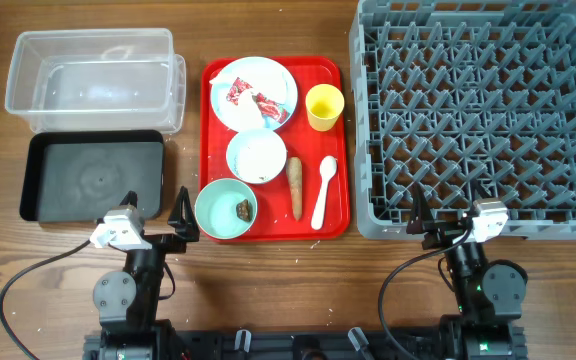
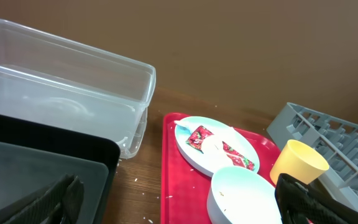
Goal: Sort waste into correct bins and load items into the dishwasher rack
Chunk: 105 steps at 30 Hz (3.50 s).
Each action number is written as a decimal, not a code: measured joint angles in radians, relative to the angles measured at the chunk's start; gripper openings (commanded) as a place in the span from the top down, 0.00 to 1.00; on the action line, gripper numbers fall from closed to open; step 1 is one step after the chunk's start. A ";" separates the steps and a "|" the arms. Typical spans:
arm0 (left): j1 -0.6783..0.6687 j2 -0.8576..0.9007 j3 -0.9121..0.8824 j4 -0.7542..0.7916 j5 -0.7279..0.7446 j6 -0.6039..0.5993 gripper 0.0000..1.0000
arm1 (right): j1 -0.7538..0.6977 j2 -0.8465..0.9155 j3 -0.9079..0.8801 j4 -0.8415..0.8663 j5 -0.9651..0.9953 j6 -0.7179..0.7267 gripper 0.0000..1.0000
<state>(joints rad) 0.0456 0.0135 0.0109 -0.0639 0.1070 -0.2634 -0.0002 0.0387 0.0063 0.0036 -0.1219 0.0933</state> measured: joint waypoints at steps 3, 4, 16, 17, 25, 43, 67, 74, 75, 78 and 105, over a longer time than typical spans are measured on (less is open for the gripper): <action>0.000 0.000 0.000 0.000 0.000 0.000 0.00 | 0.000 0.000 0.000 0.000 0.000 0.000 0.00; 0.000 0.000 0.000 0.000 0.000 0.000 0.00 | 0.000 0.000 0.000 0.000 0.000 0.000 0.00; 0.000 0.000 0.000 0.000 0.000 0.000 0.00 | 0.000 0.000 0.000 0.000 0.000 0.000 0.01; 0.000 0.000 0.000 0.000 0.000 0.000 0.00 | 0.000 0.000 0.000 0.000 0.000 0.000 0.00; 0.000 0.000 0.000 0.000 0.000 0.000 0.00 | 0.000 0.000 0.000 0.000 0.000 0.000 0.00; 0.000 0.517 0.483 0.124 0.165 0.002 0.00 | 0.000 0.195 0.309 0.119 -0.175 -0.083 0.00; -0.223 1.995 1.795 -0.698 0.131 0.012 0.00 | 0.000 1.465 1.504 -0.924 -0.166 -0.143 0.00; -0.389 2.193 1.796 -0.675 -0.164 -0.376 0.00 | 0.000 1.465 1.504 -0.947 -0.166 -0.143 0.00; -0.414 2.197 1.796 -0.663 -0.229 -0.439 0.00 | 0.000 1.465 1.504 -0.957 -0.166 -0.143 0.00; -0.426 2.216 1.797 -0.612 -0.293 -0.504 0.00 | 0.000 1.465 1.504 -0.980 -0.166 -0.143 0.00; -0.286 2.051 2.005 -0.855 -0.341 -0.384 0.96 | 0.000 1.465 1.504 -1.028 -0.166 -0.143 0.00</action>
<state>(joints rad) -0.2409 2.0644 2.0159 -0.9188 -0.2344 -0.6472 -0.0002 1.5036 1.5101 -1.0248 -0.2874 -0.0502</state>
